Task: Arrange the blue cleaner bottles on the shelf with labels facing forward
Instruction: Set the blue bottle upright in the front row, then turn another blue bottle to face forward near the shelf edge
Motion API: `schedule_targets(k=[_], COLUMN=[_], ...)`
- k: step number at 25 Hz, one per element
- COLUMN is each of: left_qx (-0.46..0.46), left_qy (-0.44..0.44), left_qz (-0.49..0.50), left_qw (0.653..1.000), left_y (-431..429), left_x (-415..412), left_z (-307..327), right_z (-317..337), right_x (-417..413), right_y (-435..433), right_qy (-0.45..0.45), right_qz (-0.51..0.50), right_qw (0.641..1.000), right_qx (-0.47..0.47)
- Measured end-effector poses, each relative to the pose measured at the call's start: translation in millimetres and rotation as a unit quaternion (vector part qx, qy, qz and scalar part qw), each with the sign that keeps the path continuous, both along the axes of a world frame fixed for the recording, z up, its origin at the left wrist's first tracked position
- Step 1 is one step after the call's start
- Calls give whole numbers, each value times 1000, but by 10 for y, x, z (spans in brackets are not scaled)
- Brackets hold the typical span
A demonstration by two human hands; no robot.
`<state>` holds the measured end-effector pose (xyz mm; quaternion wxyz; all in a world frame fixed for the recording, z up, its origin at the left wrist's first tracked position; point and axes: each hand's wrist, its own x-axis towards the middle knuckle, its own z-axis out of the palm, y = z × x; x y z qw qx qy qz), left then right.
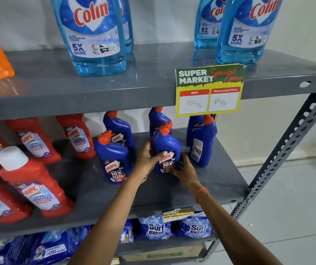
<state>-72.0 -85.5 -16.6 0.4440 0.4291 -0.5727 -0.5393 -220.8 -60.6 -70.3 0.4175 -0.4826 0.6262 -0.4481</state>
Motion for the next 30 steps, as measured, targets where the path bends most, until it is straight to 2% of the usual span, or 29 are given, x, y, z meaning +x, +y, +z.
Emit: schedule_targets(k=[2,5,7,9,11,12,14,16,20,24,28,30], left_qx=[-61,-246,-323,-363,-322,-257,-100,-47,-58,2,49,73], left_qy=[-83,-207,-219,-205,-212,-207,-151,-93,-57,71,157,166], left_qz=[72,199,233,237,214,194,149,115,65,43,23,31], left_qw=[992,926,891,878,897,924,972,988,995,997,986,983], left_y=[100,327,450,519,464,357,112,-73,-218,-318,-283,-263], left_x=[-79,-360,-662,-997,-1295,-1402,-1519,-1515,-1501,-1465,-1484,-1495], left_z=[54,133,170,197,199,162,88,-12,-117,-141,-145,-38], right_z=[23,191,340,341,238,145,42,33,111,-27,-69,-62], right_x=[-31,-203,-346,-551,-794,-885,-985,-1004,-1047,-1087,-1116,-1165], right_y=[-8,194,371,407,266,166,54,-24,-116,74,167,161], right_qy=[10,34,43,53,78,87,66,38,24,-13,-71,-71], right_qz=[-20,-77,-122,-166,-166,-146,-86,-56,-58,-60,-56,-33], right_qw=[1000,992,972,953,963,974,990,996,998,992,989,990], right_qx=[-6,-95,-196,-246,-197,-152,-94,-52,-32,-112,-119,-120])
